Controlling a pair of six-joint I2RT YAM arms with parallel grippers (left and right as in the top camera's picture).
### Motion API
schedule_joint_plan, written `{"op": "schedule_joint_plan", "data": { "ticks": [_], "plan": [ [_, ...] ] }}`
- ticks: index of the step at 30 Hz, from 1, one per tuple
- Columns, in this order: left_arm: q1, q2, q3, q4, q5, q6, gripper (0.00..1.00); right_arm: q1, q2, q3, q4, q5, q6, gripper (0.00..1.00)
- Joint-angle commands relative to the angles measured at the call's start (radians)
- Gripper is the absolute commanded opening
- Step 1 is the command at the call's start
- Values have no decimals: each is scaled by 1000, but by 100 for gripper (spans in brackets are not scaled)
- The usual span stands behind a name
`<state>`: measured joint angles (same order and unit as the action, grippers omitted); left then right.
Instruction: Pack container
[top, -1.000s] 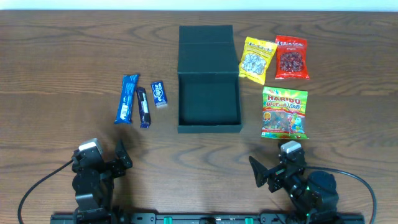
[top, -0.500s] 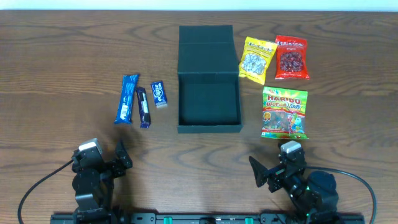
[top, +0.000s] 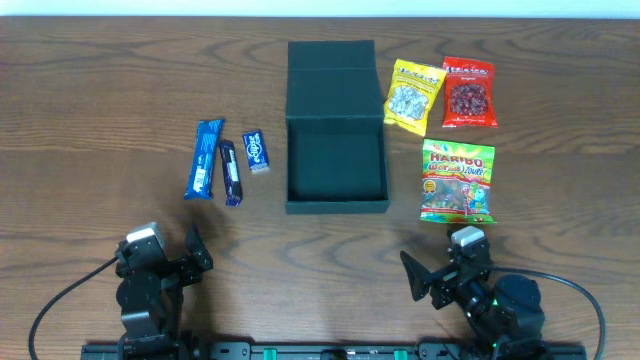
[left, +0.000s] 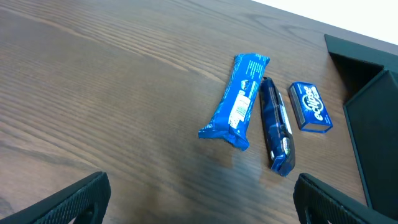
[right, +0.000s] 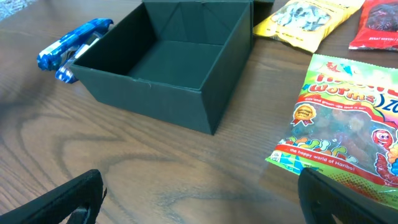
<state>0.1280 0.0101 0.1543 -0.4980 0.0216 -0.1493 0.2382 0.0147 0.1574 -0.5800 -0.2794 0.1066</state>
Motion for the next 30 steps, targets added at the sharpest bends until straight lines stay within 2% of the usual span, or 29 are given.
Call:
{"op": "schedule_joint_plan", "data": {
  "ticks": [1, 19, 24, 27, 30],
  "plan": [
    [-4, -6, -16, -2, -10, 19, 95, 12, -10, -3, 1, 3, 12, 99],
    [-4, -6, -16, -2, -10, 19, 95, 12, -10, -3, 18, -7, 22, 99],
    [-4, -6, -16, -2, -10, 19, 95, 12, -10, -4, 15, -135, 312, 99],
    [-4, -6, -16, -2, -10, 19, 95, 12, -10, -4, 59, -137, 437, 99],
    [-4, -6, -16, -2, -10, 19, 95, 12, -10, -3, 124, -159, 465, 99]
  ]
}}
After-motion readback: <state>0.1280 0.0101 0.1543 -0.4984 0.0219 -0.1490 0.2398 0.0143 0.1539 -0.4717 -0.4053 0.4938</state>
